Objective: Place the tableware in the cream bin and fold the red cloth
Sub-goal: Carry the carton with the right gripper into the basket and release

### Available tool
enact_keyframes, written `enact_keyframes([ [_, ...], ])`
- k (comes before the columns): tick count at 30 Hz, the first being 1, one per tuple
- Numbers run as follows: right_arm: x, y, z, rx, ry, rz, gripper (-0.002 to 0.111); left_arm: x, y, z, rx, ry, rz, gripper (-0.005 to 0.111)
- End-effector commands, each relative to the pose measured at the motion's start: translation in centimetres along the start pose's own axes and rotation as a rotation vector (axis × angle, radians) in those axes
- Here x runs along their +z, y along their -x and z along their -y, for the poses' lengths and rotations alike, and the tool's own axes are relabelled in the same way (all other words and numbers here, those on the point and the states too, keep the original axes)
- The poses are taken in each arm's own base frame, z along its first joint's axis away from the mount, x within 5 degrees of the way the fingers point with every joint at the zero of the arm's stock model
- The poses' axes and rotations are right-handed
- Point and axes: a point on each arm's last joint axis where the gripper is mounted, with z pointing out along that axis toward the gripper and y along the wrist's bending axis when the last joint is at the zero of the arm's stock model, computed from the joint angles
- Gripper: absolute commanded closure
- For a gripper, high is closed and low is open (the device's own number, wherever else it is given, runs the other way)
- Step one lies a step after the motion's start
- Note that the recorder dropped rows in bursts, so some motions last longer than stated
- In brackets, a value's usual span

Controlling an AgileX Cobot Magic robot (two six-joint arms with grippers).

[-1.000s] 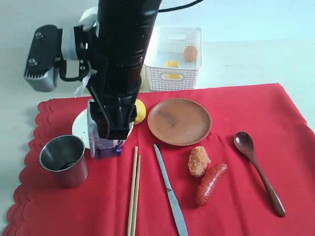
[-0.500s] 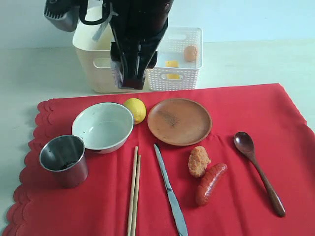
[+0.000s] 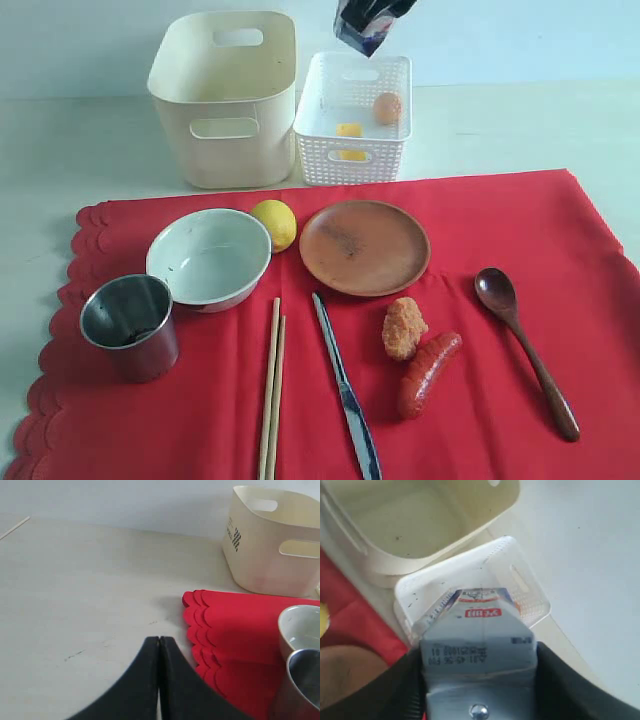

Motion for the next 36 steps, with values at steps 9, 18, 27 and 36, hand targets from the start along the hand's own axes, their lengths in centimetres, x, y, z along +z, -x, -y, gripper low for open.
enact_keyframes([
  [9, 7.0, -2.6, 3.6, 0.105, -0.083, 0.071, 0.108, 0.0, 0.0, 0.0, 0.004, 0.0, 0.012, 0.107],
  [18, 12.4, -4.2, 2.6, 0.122, -0.056, 0.053, 0.108, 0.0, 0.0, 0.0, 0.004, 0.0, 0.012, 0.107],
  [27, 15.8, -5.7, 1.4, 0.111, -0.033, 0.018, 0.108, 0.0, 0.0, 0.0, 0.004, 0.0, 0.012, 0.107],
  [36, 17.9, -6.7, 0.9, 0.028, -0.051, -0.004, 0.108, 0.0, 0.0, 0.0, 0.004, 0.0, 0.012, 0.107],
])
